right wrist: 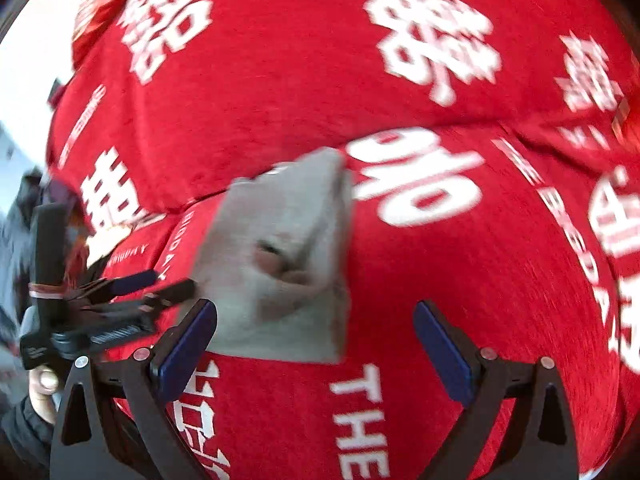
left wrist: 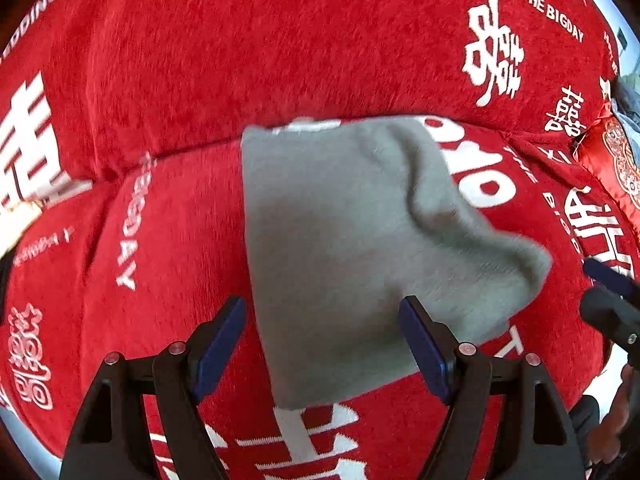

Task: Fold small clothes
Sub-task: 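Grasp the folded grey bundle edge with the right gripper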

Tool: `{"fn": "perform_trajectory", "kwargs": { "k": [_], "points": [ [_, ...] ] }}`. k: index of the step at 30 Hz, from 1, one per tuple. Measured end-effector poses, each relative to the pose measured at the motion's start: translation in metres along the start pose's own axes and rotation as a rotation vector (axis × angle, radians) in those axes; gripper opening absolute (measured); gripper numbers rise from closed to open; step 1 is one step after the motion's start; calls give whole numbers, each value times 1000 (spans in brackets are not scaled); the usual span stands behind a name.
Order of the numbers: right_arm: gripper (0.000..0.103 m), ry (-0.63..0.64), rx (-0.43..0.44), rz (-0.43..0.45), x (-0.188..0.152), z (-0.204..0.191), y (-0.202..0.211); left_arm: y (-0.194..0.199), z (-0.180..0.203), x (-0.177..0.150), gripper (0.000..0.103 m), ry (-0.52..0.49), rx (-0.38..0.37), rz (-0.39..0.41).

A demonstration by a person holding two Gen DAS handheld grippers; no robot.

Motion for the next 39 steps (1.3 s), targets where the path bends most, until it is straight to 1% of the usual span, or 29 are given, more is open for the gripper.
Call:
{"fn": "perform_trajectory", "kwargs": {
  "k": [1,3,5,7,9,10,11,12,13,14,15,16,18,19,20,21,22,23,24,25,27,28,29,30,31,33,35,37,39],
  "points": [
    [99,39,-7,-2,0,-12,-5,0,0,-5,79,-6,-14,3],
    [99,101,-28,-2,1,-31,-14,9,5,-17,79,-42,-48,45],
    [99,148,-58,0,2,-42,-19,17,15,-34,79,-108,-49,69],
    [99,189,-106,-15,5,-52,-33,8,24,-45,79,-190,12,39],
    [99,207,-159,-63,5,-54,-51,-7,30,-47,79,-237,63,1],
    [98,203,-191,-88,5,-52,-60,-13,30,-44,79,-248,97,-4],
    [97,189,-209,-120,5,-49,-70,-16,24,-41,79,-232,134,-1],
    [87,176,-199,-138,5,-47,-73,-17,14,-38,79,-185,155,-2],
    [64,155,-176,-154,5,-45,-74,-17,0,-36,79,-99,102,-2],
    [49,123,-137,-171,4,-41,-73,-17,-11,-39,79,-29,54,3],
    [31,85,-93,-186,2,-35,-70,-17,-26,-44,79,62,11,10],
    [26,59,-81,-183,-1,-28,-68,-19,-34,-51,80,105,-10,7],
    [25,34,-97,-190,-13,-12,-70,-29,-42,-68,80,153,-44,-24],
    [25,21,-106,-209,-22,-3,-74,-37,-44,-79,80,161,-24,-56],
    [25,8,-105,-219,-32,5,-78,-39,-46,-85,80,163,-24,-53],
    [25,-8,-94,-216,-36,10,-78,-35,-46,-88,80,156,-21,-20],
    [26,-29,-73,-204,-38,14,-76,-33,-45,-89,80,142,-16,-28],
    [29,-61,-52,-195,-38,17,-72,-31,-42,-90,80,127,-15,-41],
    [37,-81,-54,-201,-36,19,-69,-27,-40,-90,80,107,-16,-44],
    [42,-99,-62,-203,-33,20,-64,-20,-38,-91,80,89,-23,-33],
    [44,-97,-51,-171,-23,16,-50,2,-32,-90,80,67,-72,11],
    [53,-84,-51,-153,-18,14,-44,14,-29,-89,80,58,-105,37],
    [60,-69,-55,-133,-10,12,-38,24,-25,-85,80,45,-125,63],
    [71,-65,-49,-115,-2,10,-35,32,-22,-79,80,32,-133,86],
    [74,-67,-35,-96,8,9,-32,38,-17,-71,80,17,-134,104],
    [74,-87,-8,-93,30,8,-38,45,-9,-47,80,-10,-143,139],
    [74,-117,27,-117,50,10,-52,41,1,-24,80,-8,-165,153],
    [74,-155,24,-165,71,14,-77,27,11,0,80,-14,-163,144],
    [74,-178,18,-205,87,14,-102,3,20,17,80,-27,-170,106]
  ]
}}
Point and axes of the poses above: each gripper's, at about its wrist camera, not at the fingertips, and y roughly against the way its jaws point, z to its right, x to its top, the point moved 4 cm from there along -y, roughly the way its jaws point, and after that the axes turned 14 degrees about -y, right-handed, at the moved point
